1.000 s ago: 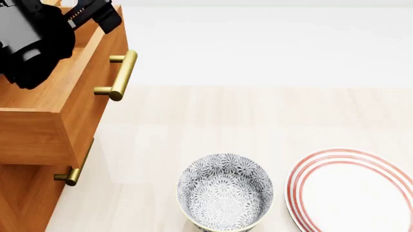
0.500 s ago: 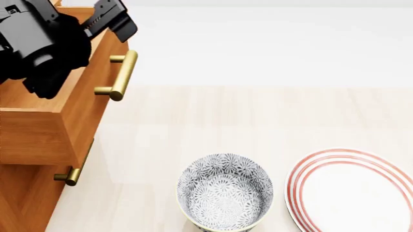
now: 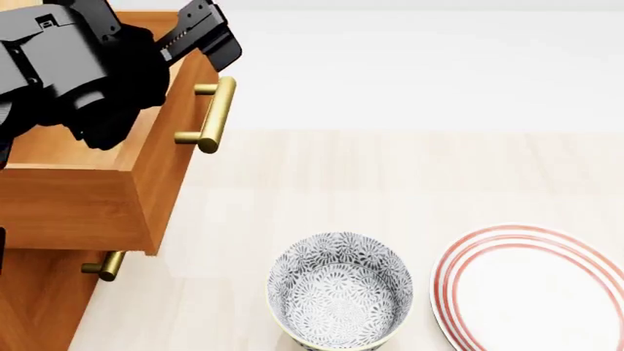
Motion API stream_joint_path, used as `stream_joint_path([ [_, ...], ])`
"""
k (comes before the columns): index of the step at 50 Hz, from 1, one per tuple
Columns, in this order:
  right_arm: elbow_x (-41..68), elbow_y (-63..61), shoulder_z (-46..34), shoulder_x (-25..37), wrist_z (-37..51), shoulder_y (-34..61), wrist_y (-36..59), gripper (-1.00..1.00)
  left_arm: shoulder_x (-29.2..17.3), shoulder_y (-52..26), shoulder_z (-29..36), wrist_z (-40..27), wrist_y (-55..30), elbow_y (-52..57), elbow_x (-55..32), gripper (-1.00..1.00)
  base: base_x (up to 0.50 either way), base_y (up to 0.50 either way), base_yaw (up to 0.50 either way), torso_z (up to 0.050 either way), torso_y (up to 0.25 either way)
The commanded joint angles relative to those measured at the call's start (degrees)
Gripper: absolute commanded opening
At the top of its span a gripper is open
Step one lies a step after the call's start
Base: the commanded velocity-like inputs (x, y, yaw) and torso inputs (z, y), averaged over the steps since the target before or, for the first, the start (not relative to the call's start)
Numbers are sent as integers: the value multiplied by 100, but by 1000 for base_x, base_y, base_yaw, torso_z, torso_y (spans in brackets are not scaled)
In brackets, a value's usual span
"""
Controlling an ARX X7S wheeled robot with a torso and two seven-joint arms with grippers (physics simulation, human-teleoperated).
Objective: Open the top drawer of the cabinet.
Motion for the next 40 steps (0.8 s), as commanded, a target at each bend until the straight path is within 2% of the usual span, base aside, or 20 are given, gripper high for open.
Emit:
stream_joint_path([
  [1,-90,-2,100,-85,-121,2,-3,100,137,3,399,104,189,33,-687,100,0,0,0,0,0],
  [17,-52,-131,97,-31,-63,-10,86,100,140,-39,1178,43,449,22,-1566,100,0,0,0,0,0],
  [40,-17,-194,90,20,-42,-29,84,100,140,-92,2749,-82,945,586,-3203,100,0,0,0,0,0],
])
